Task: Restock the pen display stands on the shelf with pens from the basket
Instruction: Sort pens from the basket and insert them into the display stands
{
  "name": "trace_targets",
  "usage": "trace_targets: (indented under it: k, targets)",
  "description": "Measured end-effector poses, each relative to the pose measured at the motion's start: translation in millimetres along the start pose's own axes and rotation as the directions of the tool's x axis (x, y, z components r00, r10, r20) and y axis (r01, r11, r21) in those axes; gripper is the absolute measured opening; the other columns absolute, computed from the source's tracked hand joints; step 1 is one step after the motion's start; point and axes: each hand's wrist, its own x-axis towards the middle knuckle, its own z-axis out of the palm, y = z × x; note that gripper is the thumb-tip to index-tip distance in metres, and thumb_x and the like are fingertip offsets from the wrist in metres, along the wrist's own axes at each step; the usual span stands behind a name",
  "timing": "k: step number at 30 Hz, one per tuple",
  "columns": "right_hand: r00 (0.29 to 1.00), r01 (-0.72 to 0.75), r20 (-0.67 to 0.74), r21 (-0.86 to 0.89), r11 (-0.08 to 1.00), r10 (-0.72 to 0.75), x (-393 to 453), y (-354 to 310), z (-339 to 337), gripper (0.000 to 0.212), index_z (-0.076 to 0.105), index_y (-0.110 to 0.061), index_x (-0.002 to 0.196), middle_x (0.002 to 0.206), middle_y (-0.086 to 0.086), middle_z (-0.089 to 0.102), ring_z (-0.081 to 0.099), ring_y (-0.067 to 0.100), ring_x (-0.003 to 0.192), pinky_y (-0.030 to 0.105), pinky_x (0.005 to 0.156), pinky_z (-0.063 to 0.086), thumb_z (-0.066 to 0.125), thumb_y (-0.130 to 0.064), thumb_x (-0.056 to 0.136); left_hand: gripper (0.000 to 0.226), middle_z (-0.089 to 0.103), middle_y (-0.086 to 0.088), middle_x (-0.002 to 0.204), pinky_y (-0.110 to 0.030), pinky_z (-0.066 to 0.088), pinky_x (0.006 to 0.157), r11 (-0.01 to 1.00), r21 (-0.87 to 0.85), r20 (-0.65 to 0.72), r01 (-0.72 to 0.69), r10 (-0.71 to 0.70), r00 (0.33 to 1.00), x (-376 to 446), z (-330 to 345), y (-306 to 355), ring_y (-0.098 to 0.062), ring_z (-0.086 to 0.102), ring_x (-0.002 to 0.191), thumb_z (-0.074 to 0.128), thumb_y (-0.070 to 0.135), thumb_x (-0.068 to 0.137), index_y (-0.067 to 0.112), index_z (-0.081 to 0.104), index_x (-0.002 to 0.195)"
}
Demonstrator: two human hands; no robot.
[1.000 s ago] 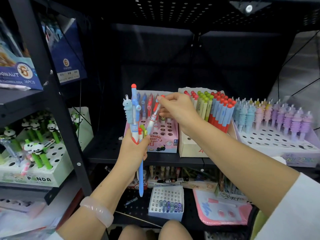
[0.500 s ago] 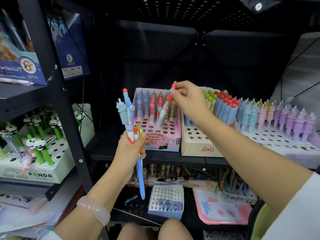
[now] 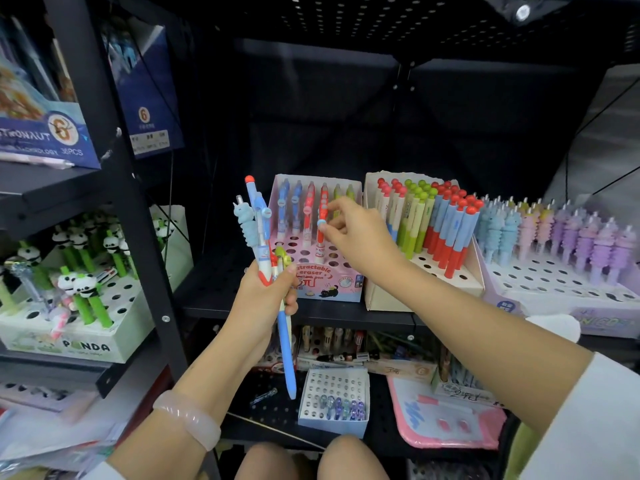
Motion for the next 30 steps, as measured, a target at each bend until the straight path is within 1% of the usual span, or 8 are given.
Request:
trace_targets:
  k: [4, 9, 12, 15, 18, 22, 26, 30]
  targets:
    - [0.995, 0.044, -0.088, 0.017, 0.999, -0.042, -5, -1, -8, 0.018, 0.061, -0.014, 0.107, 0.082, -0.006, 0.058, 0.052, 0.003, 0.070, 0.018, 0.066, 0.045, 0.060, -0.021, 0.090, 0.006, 0.053, -0.003, 0.068, -0.019, 0.037, 0.041, 0.998, -0.055, 0.055, 0.006, -0.003, 0.998, -3, 3, 6, -0.009, 0.043, 0.046, 0.053, 0.016, 0.094, 0.011, 0.050, 0.093]
    - [0.926, -0.101, 0.375, 0.356, 0.929, -0.043, -17, -3, -10, 0.024, 0.066, -0.015, 0.113, 0.086, -0.019, 0.058, 0.054, -0.014, 0.071, 0.007, 0.066, 0.045, 0.054, -0.023, 0.094, 0.017, 0.055, -0.002, 0.066, -0.018, 0.037, 0.041, 0.991, -0.135, 0.133, 0.012, 0.006, 0.991, -7, 14, 13, -0.010, 0.044, 0.047, 0.050, 0.023, 0.093, 0.010, 0.053, 0.104]
    - [0.893, -0.176, 0.444, 0.480, 0.859, -0.065, -22, 2, -13, 0.018, 0.068, -0.012, 0.103, 0.073, -0.015, 0.062, 0.057, -0.004, 0.072, 0.014, 0.074, 0.047, 0.054, -0.020, 0.094, 0.015, 0.057, 0.000, 0.063, -0.019, 0.038, 0.041, 0.990, -0.140, 0.146, -0.015, 0.036, 0.989, -9, 24, 15, -0.009, 0.046, 0.046, 0.049, 0.024, 0.094, 0.011, 0.055, 0.097]
    - [0.896, -0.246, 0.442, 0.585, 0.773, -0.050, -27, 6, -21, 0.010, 0.065, -0.014, 0.095, 0.073, -0.007, 0.061, 0.058, 0.006, 0.073, 0.022, 0.076, 0.050, 0.055, -0.018, 0.093, 0.021, 0.060, 0.000, 0.064, -0.020, 0.044, 0.045, 0.990, -0.141, 0.187, -0.021, 0.048, 0.981, -10, 35, 16, -0.010, 0.051, 0.049, 0.049, 0.028, 0.092, 0.009, 0.056, 0.098]
    - [0.921, -0.257, 0.389, 0.559, 0.789, 0.025, -27, 16, -36, 0.009, 0.061, -0.018, 0.098, 0.087, -0.006, 0.065, 0.061, 0.007, 0.084, 0.025, 0.082, 0.051, 0.054, -0.021, 0.094, 0.024, 0.066, -0.001, 0.066, -0.022, 0.052, 0.052, 0.996, -0.092, 0.181, -0.003, 0.020, 0.983, -9, 46, 13, -0.012, 0.060, 0.055, 0.046, 0.028, 0.095, 0.009, 0.057, 0.102]
    - [0.967, -0.253, 0.180, 0.650, 0.717, 0.178, -19, 33, -77, 0.010, 0.057, -0.012, 0.101, 0.088, 0.001, 0.068, 0.066, 0.010, 0.081, 0.019, 0.072, 0.054, 0.050, -0.016, 0.096, 0.017, 0.065, -0.001, 0.063, -0.024, 0.048, 0.044, 0.998, 0.060, 0.128, 0.003, -0.011, 0.992, -8, 55, 4, -0.014, 0.057, 0.047, 0.044, 0.026, 0.097, 0.010, 0.050, 0.094]
    - [0.983, -0.090, -0.116, 0.369, 0.925, 0.141, -10, 49, -119, 0.007, 0.052, -0.020, 0.096, 0.078, -0.005, 0.069, 0.067, 0.004, 0.074, 0.021, 0.073, 0.054, 0.057, -0.016, 0.092, 0.021, 0.054, 0.003, 0.059, -0.020, 0.034, 0.036, 0.985, 0.171, 0.132, 0.018, -0.041, 0.990, -9, 65, -8, -0.008, 0.040, 0.038, 0.044, 0.029, 0.098, 0.014, 0.044, 0.082]
    - [0.991, -0.073, -0.114, -0.038, 0.997, 0.068, -6, 62, -138, 0.017, 0.045, -0.024, 0.097, 0.076, -0.012, 0.065, 0.066, 0.015, 0.083, 0.030, 0.077, 0.053, 0.060, -0.021, 0.090, 0.023, 0.049, 0.008, 0.052, -0.018, 0.030, 0.035, 0.984, 0.169, 0.130, 0.047, -0.069, 0.989, -9, 77, -10, -0.006, 0.037, 0.037, 0.045, 0.029, 0.097, 0.016, 0.043, 0.077]
